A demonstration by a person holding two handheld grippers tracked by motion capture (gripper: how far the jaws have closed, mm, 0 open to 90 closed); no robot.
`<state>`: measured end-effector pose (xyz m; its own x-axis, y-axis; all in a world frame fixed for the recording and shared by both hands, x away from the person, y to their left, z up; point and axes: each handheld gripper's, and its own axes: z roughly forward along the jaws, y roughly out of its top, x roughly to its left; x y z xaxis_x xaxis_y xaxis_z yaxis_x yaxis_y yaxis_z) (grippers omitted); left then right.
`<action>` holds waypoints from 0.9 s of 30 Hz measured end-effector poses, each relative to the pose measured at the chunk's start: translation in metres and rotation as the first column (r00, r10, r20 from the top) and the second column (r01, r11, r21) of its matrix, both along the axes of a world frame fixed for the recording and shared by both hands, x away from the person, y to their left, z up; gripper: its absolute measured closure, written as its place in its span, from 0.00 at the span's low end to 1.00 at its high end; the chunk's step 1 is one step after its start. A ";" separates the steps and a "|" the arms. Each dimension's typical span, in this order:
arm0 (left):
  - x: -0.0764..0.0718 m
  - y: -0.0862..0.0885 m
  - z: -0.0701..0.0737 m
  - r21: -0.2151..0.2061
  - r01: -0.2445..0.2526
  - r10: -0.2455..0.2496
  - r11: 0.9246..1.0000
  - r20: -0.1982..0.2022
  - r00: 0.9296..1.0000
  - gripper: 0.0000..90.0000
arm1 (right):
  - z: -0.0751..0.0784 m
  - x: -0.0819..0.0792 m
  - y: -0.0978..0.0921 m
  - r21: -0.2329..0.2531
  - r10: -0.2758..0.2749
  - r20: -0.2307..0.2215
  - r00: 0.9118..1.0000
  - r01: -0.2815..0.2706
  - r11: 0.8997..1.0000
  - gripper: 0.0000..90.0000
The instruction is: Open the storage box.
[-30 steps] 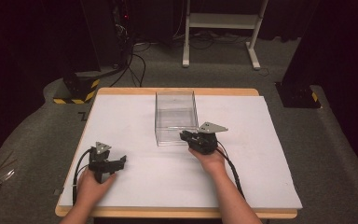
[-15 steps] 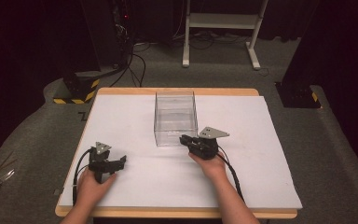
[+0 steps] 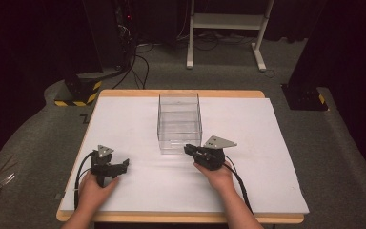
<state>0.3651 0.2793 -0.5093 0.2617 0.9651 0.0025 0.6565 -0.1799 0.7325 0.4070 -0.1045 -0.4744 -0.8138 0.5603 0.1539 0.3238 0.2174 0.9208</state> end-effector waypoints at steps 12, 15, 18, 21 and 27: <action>0.000 0.000 0.000 -0.002 0.001 -0.001 1.000 -0.002 1.000 0.16 | 0.000 -0.012 -0.004 -0.002 0.021 0.000 1.000 -0.021 1.000 0.90; 0.000 0.000 0.000 -0.003 0.002 -0.002 1.000 -0.002 1.000 0.16 | 0.000 -0.014 -0.004 -0.006 0.024 0.000 1.000 -0.024 1.000 0.90; 0.000 0.000 0.000 -0.003 0.002 -0.002 1.000 -0.004 1.000 0.16 | 0.000 -0.017 -0.005 -0.005 0.027 -0.001 1.000 -0.027 1.000 0.91; 0.000 0.000 0.000 -0.002 0.002 -0.002 1.000 -0.002 1.000 0.16 | 0.000 -0.021 -0.006 0.004 0.031 -0.006 1.000 -0.031 1.000 0.91; 0.000 0.000 0.000 -0.001 0.001 -0.001 1.000 -0.001 1.000 0.16 | 0.000 -0.028 -0.007 0.007 0.037 -0.009 0.999 -0.037 0.999 0.91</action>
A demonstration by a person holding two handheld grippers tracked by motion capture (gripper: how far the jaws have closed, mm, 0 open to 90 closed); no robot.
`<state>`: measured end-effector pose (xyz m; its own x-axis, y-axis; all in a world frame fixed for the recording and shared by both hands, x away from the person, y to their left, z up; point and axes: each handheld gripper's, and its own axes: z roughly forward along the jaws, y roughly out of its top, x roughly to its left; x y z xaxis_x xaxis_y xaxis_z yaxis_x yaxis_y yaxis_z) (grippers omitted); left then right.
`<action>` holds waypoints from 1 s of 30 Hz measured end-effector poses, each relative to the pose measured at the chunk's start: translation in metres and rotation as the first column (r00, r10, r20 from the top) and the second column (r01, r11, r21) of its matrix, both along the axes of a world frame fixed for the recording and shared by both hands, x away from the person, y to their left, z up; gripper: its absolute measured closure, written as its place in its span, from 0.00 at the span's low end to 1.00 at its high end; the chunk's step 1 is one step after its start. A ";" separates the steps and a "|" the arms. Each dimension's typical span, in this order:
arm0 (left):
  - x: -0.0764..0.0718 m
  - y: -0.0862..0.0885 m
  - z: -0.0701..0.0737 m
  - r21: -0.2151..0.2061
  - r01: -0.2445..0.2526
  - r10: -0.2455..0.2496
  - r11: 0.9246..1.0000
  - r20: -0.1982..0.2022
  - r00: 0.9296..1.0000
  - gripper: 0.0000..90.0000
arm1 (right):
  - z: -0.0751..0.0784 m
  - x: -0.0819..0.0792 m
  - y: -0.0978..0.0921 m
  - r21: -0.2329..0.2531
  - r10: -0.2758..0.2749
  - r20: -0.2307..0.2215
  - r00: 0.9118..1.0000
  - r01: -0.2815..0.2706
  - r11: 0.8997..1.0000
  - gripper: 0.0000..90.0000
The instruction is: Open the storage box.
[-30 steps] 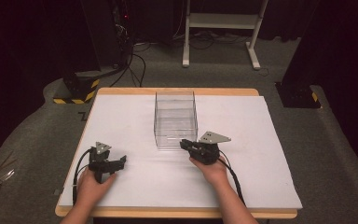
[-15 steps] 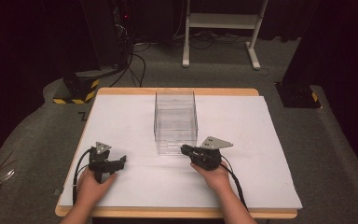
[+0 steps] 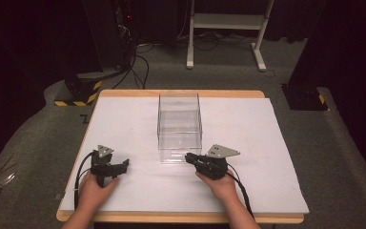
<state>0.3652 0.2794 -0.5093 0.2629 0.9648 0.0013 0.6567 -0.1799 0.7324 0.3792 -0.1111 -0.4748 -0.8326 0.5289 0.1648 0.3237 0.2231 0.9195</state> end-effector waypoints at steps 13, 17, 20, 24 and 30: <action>0.000 0.000 0.000 -0.001 0.001 -0.001 1.000 -0.004 1.000 0.16 | 0.002 -0.024 -0.003 -0.017 0.032 0.001 1.000 -0.032 0.999 0.91; 0.000 0.000 0.000 -0.001 0.001 -0.001 1.000 -0.004 1.000 0.16 | 0.002 -0.030 -0.005 -0.021 0.034 0.003 0.999 -0.034 0.999 0.91; 0.000 0.000 0.000 -0.001 0.001 -0.001 1.000 -0.004 1.000 0.16 | 0.003 -0.033 -0.007 -0.026 0.035 0.003 0.999 -0.035 0.999 0.91; 0.000 0.000 0.000 -0.001 0.001 -0.001 1.000 -0.004 1.000 0.16 | 0.003 -0.037 -0.008 -0.028 0.038 0.002 0.999 -0.038 0.999 0.91; 0.000 0.000 0.000 -0.001 0.001 -0.001 1.000 -0.004 1.000 0.16 | 0.002 -0.047 -0.009 -0.029 0.056 0.002 0.998 -0.056 0.998 0.92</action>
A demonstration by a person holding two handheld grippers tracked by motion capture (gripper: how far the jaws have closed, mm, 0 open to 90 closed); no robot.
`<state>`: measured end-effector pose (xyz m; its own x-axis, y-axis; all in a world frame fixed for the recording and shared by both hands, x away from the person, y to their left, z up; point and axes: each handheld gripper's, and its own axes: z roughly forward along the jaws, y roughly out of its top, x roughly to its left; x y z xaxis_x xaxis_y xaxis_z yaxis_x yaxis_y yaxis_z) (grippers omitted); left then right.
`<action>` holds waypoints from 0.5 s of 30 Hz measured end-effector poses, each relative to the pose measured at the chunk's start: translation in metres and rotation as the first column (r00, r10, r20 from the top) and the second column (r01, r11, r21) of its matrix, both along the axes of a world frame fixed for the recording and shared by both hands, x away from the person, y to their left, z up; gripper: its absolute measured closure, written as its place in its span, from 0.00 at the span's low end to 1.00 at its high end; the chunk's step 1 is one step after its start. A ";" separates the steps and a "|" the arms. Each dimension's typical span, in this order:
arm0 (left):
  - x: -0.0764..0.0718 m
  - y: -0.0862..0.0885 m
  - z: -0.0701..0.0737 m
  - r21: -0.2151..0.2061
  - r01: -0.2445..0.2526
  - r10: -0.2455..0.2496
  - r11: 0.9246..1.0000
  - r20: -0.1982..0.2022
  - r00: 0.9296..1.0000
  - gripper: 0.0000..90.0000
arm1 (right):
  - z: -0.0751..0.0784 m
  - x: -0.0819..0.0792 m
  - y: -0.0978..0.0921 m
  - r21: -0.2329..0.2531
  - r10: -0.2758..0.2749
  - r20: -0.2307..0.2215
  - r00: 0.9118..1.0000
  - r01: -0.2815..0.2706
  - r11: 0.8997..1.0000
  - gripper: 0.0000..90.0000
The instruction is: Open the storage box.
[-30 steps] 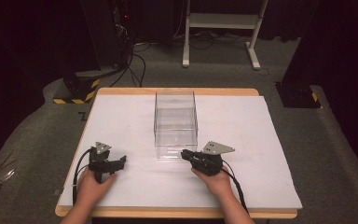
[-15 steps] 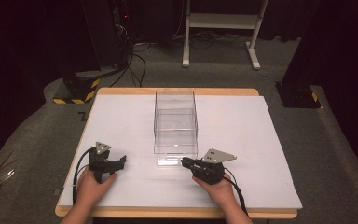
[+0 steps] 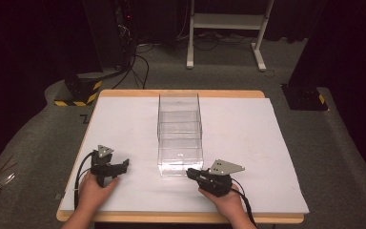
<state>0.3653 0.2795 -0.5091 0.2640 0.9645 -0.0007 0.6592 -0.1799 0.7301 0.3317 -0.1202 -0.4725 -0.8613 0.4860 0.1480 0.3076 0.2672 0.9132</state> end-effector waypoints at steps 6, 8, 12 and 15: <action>0.000 0.000 0.000 0.000 0.000 0.000 1.000 0.000 1.000 0.16 | -0.001 -0.005 0.000 0.007 0.012 0.007 1.000 -0.012 1.000 0.92; 0.000 0.000 0.000 0.000 0.000 0.000 1.000 0.000 1.000 0.16 | -0.001 -0.007 -0.001 0.012 0.015 0.005 1.000 -0.015 1.000 0.92; 0.000 0.000 0.000 -0.001 0.000 0.000 1.000 -0.001 1.000 0.16 | -0.001 -0.009 -0.002 0.012 0.017 0.005 1.000 -0.017 1.000 0.92; 0.000 0.000 0.000 0.000 -0.001 0.001 1.000 0.000 1.000 0.16 | -0.002 -0.012 -0.002 0.017 0.025 0.007 1.000 -0.025 1.000 0.92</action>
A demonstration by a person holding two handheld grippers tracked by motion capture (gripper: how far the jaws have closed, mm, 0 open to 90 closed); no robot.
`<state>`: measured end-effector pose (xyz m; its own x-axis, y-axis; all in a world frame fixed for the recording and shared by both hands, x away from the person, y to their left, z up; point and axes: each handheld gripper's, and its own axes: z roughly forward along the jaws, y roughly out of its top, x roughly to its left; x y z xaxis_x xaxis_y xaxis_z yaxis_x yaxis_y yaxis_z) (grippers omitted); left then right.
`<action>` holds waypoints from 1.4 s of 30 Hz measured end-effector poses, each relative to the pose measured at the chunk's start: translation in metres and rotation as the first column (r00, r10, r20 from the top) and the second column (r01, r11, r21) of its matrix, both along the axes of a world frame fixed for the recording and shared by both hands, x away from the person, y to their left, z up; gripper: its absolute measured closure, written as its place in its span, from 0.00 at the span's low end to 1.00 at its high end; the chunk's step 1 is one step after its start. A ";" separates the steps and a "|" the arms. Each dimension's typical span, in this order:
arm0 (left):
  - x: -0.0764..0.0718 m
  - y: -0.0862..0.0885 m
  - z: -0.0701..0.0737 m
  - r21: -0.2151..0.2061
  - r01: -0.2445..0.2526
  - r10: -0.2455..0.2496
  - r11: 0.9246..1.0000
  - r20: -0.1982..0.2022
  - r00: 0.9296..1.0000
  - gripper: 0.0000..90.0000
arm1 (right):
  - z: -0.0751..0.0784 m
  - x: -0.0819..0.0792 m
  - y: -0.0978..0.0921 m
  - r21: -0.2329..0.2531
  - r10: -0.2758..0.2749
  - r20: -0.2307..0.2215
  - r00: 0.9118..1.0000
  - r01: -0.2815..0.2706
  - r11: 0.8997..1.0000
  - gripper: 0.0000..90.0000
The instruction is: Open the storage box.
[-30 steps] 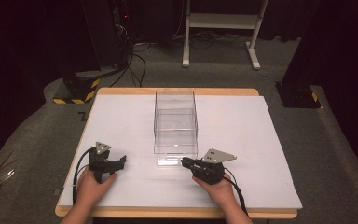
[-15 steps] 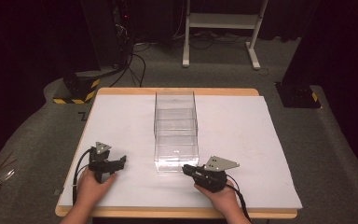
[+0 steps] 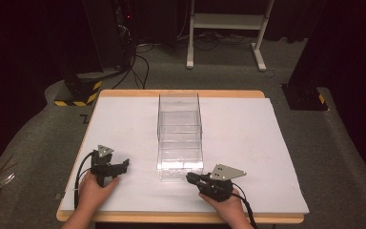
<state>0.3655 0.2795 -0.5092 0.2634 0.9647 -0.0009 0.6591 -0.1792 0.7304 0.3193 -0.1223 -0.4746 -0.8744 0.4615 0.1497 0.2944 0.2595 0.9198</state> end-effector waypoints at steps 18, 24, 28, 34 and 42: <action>0.000 0.000 0.000 0.000 0.000 0.000 1.000 0.000 1.000 0.16 | 0.002 -0.005 -0.006 0.016 0.011 0.023 1.000 -0.012 1.000 0.93; 0.000 0.000 0.000 0.000 0.001 -0.001 1.000 -0.001 1.000 0.16 | 0.002 -0.006 -0.007 0.012 0.011 0.028 1.000 -0.011 1.000 0.93; 0.000 0.000 0.000 0.000 0.001 -0.001 1.000 0.000 1.000 0.16 | 0.006 -0.007 -0.009 0.030 0.010 0.037 0.999 -0.011 0.999 0.93; 0.000 0.000 0.000 0.000 0.000 0.000 1.000 0.000 1.000 0.16 | 0.013 -0.008 -0.013 0.053 0.001 0.063 0.998 -0.005 0.999 0.92; -0.001 0.000 0.000 0.003 -0.003 0.003 1.000 0.004 1.000 0.16 | 0.023 -0.007 -0.017 0.077 -0.022 0.104 0.994 0.014 0.997 0.91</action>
